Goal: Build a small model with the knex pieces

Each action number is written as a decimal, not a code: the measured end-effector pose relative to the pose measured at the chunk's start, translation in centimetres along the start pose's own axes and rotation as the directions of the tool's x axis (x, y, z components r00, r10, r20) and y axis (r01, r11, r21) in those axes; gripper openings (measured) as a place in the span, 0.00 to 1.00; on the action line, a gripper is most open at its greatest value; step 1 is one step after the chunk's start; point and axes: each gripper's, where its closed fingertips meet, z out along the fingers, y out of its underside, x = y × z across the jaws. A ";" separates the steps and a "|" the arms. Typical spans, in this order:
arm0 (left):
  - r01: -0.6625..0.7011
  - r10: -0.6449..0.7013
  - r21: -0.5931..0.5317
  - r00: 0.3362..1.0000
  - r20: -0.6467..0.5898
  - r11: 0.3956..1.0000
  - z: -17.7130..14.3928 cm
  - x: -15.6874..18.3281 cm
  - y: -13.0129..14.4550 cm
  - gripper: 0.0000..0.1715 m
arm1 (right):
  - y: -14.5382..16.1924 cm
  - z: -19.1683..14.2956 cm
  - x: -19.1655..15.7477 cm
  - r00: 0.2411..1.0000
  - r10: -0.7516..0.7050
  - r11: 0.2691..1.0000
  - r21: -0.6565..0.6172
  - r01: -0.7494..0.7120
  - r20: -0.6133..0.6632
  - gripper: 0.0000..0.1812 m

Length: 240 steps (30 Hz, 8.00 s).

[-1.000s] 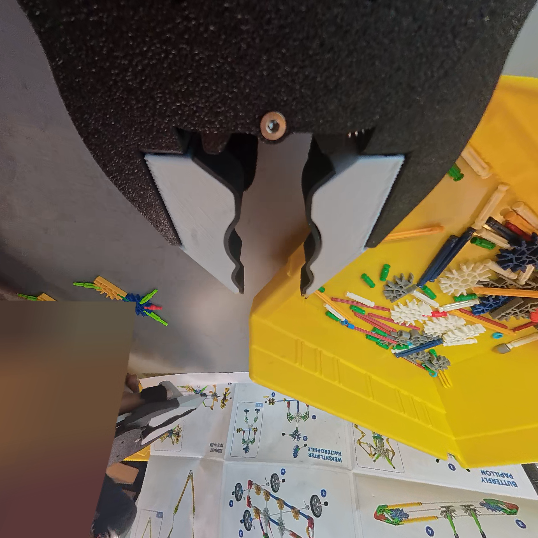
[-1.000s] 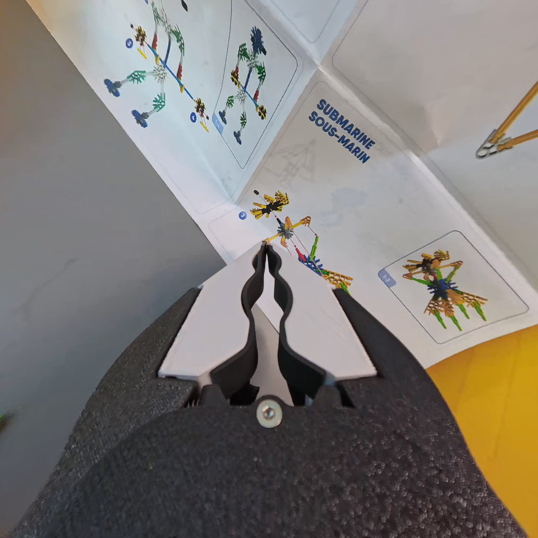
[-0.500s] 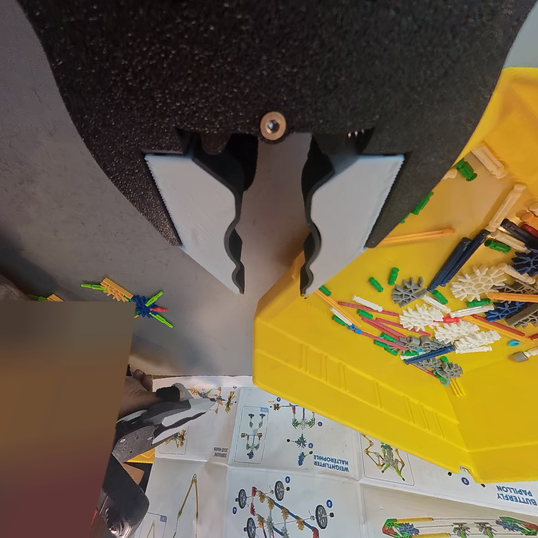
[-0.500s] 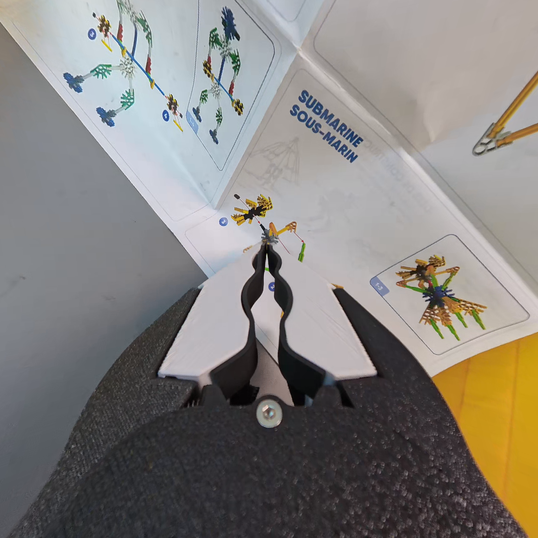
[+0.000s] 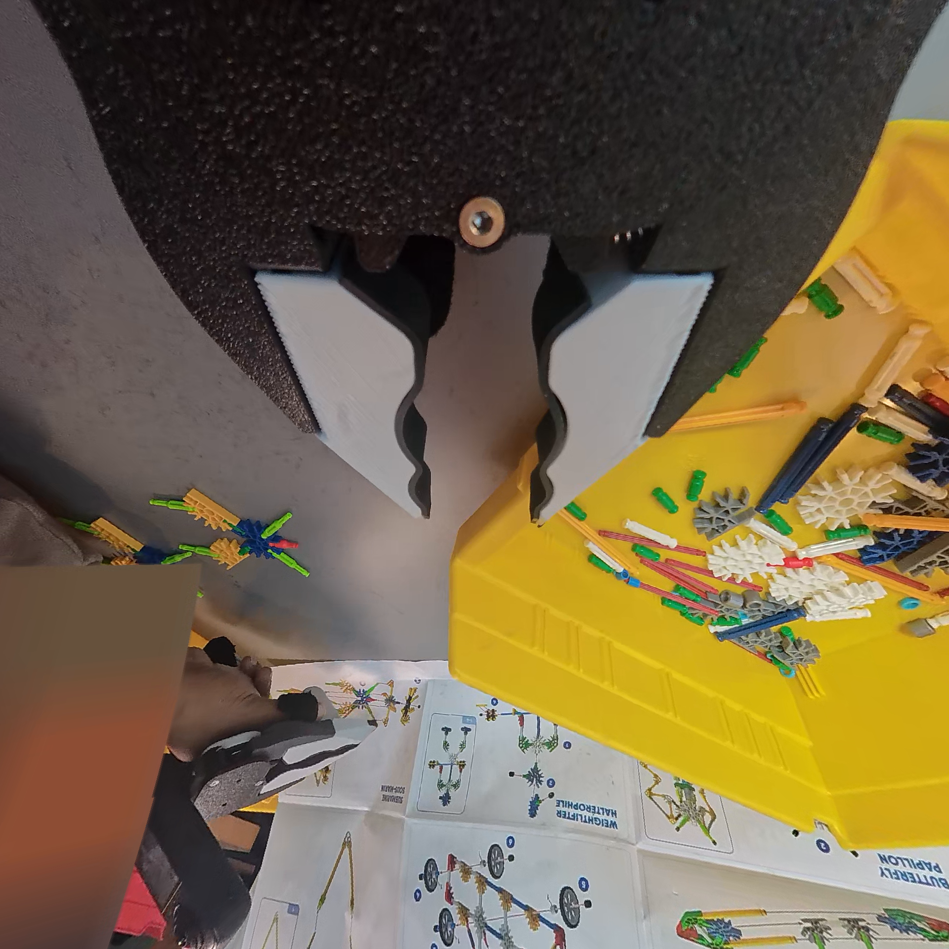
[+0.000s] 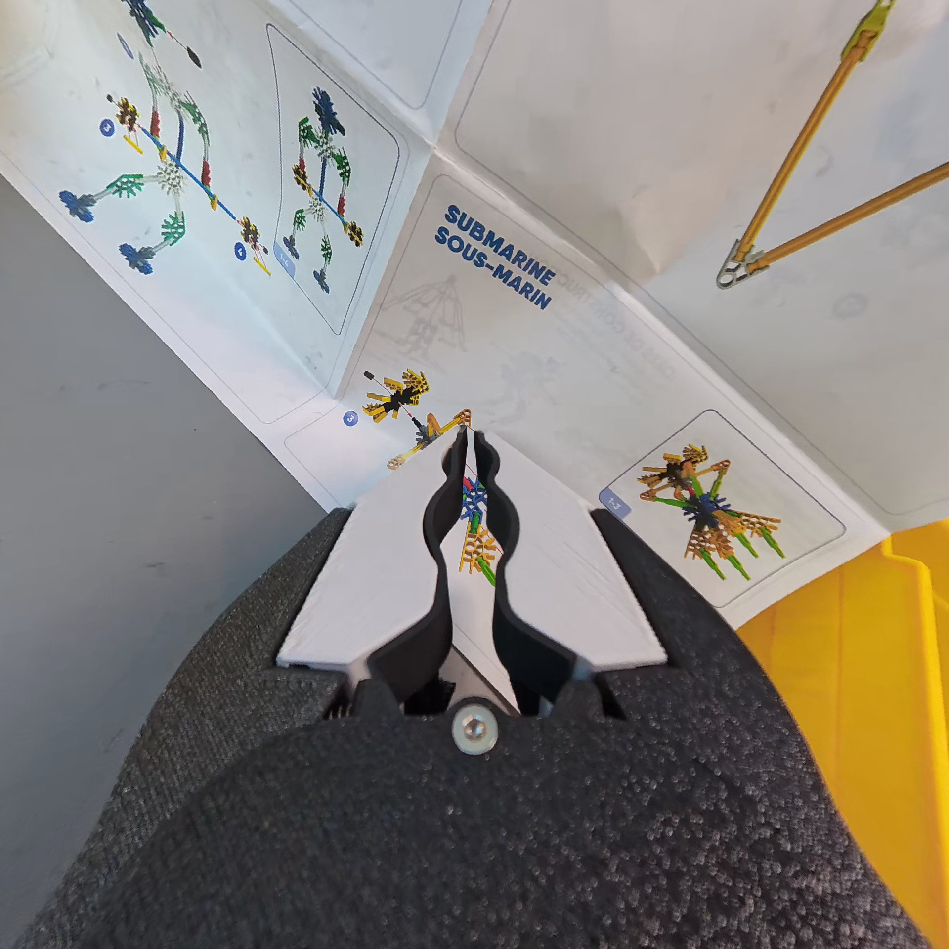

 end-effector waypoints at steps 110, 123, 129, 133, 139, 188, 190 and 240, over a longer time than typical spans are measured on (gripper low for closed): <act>-0.204 0.203 0.004 0.977 0.064 0.979 -0.1 1.6 -0.7 0.23 | 13.6 -6.9 14.3 0.912 0.362 0.882 -0.386 -0.269 0.193 0.06; -0.260 0.261 -0.027 0.964 0.049 0.965 0.3 2.3 -0.1 0.24 | 15.6 -5.3 14.3 0.938 0.318 0.858 -0.463 -0.222 0.140 0.01; -0.260 0.260 -0.003 0.964 0.048 0.966 -0.1 2.5 -0.7 0.24 | 14.3 -6.3 14.6 0.954 0.250 0.910 -0.378 -0.173 0.165 0.00; -0.260 0.260 0.005 0.965 0.044 0.966 -0.3 2.6 -0.9 0.24 | 8.2 -10.7 14.0 0.952 0.220 0.967 -0.173 -0.185 0.213 0.00; -0.249 0.250 -0.015 0.968 0.011 0.968 0.1 3.1 -0.3 0.24 | 0.4 -22.0 -3.8 0.755 -0.017 1.000 0.031 -0.004 0.655 0.00; -0.256 0.252 -0.055 0.966 -0.061 0.965 0.2 4.6 0.3 0.26 | 18.9 -8.3 18.1 0.860 0.503 0.738 -0.476 -0.479 -0.087 0.06; -0.252 0.248 -0.058 0.967 -0.060 0.966 0.3 4.5 0.3 0.26 | 18.8 -8.2 18.1 0.862 0.499 0.738 -0.477 -0.477 -0.088 0.06; -0.259 0.254 -0.109 0.966 -0.054 0.960 1.0 3.9 1.6 0.25 | 12.4 -2.7 17.4 0.928 0.362 0.911 -0.245 -0.332 0.089 0.08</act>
